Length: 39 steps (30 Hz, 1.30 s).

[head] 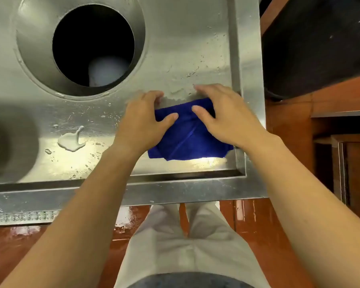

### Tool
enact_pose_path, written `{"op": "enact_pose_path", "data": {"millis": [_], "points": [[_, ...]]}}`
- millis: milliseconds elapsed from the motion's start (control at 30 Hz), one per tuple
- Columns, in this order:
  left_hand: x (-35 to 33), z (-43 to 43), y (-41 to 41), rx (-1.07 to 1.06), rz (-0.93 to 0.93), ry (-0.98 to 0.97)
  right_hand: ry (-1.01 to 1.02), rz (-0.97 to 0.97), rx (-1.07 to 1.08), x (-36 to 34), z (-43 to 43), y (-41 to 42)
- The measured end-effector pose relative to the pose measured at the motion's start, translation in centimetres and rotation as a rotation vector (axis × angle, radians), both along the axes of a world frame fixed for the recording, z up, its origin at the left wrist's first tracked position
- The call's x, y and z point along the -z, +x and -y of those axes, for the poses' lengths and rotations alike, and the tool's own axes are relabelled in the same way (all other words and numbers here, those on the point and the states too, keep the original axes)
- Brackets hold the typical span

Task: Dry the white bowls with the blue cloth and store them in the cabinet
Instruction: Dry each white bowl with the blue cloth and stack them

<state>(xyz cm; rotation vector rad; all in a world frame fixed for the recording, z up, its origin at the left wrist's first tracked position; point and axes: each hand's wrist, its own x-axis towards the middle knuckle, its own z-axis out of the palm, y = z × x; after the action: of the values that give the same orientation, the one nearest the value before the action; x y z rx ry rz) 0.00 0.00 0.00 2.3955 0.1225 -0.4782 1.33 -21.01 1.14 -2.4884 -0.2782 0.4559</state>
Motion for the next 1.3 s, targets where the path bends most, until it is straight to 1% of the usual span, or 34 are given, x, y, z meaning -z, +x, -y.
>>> {"op": "enact_pose_path", "data": {"millis": [100,133,200,233,267,367,433,533,633,700,767,867,967,1033,1100,1200,1300], "points": [[1.0,0.1,0.2,0.038,-0.046,0.065,-0.136,0.05,-0.069,1.0,0.0,0.1],[0.8,0.2,0.1,0.058,-0.099,0.079,-0.179,0.036,-0.101,0.9,-0.2,0.1],[0.6,0.6,0.3,0.125,-0.133,0.058,-0.244,-0.008,-0.145,0.6,-0.3,0.3],[0.1,0.6,0.4,0.161,-0.116,0.02,-0.25,-0.007,-0.173,0.2,-0.3,0.5],[-0.8,0.6,0.5,0.193,-0.101,-0.018,-0.222,-0.008,-0.197,-0.4,-0.3,0.8],[-4.2,-0.2,0.8,0.228,-0.083,-0.182,-0.021,-0.095,-0.214,-3.1,-0.2,1.2],[-7.6,-1.0,1.0,0.236,-0.056,-0.278,0.073,-0.12,-0.262,-6.1,-0.5,1.5],[-13.3,-1.7,1.6,0.21,0.063,-0.412,0.203,-0.065,-0.346,-11.7,-1.9,2.0],[-19.2,-3.1,1.7,0.193,0.229,-0.445,0.281,0.047,-0.398,-17.3,-4.2,2.7],[-22.6,-4.3,1.0,0.142,0.368,-0.434,0.319,0.075,-0.408,-20.2,-5.9,2.9],[-25.5,-5.7,-0.1,0.102,0.508,-0.418,0.432,0.005,-0.429,-22.3,-8.1,2.9],[-28.5,-9.0,-2.2,0.019,0.645,-0.384,0.603,-0.097,-0.523,-24.4,-12.3,2.4],[-29.6,-12.1,-3.5,-0.036,0.669,-0.305,0.677,-0.135,-0.531,-25.3,-15.8,1.9],[-30.0,-15.3,-4.6,-0.074,0.672,-0.244,0.652,-0.101,-0.527,-25.6,-19.4,1.5],[-30.1,-19.1,-5.5,-0.122,0.716,-0.197,0.658,-0.078,-0.5,-25.5,-23.1,1.3],[-28.8,-25.2,-6.8,-0.245,0.798,-0.157,0.74,-0.076,-0.379,-24.5,-28.0,1.0],[-26.6,-31.7,-8.1,-0.374,0.738,-0.103,0.814,-0.072,-0.172,-23.2,-32.4,0.6]]}}
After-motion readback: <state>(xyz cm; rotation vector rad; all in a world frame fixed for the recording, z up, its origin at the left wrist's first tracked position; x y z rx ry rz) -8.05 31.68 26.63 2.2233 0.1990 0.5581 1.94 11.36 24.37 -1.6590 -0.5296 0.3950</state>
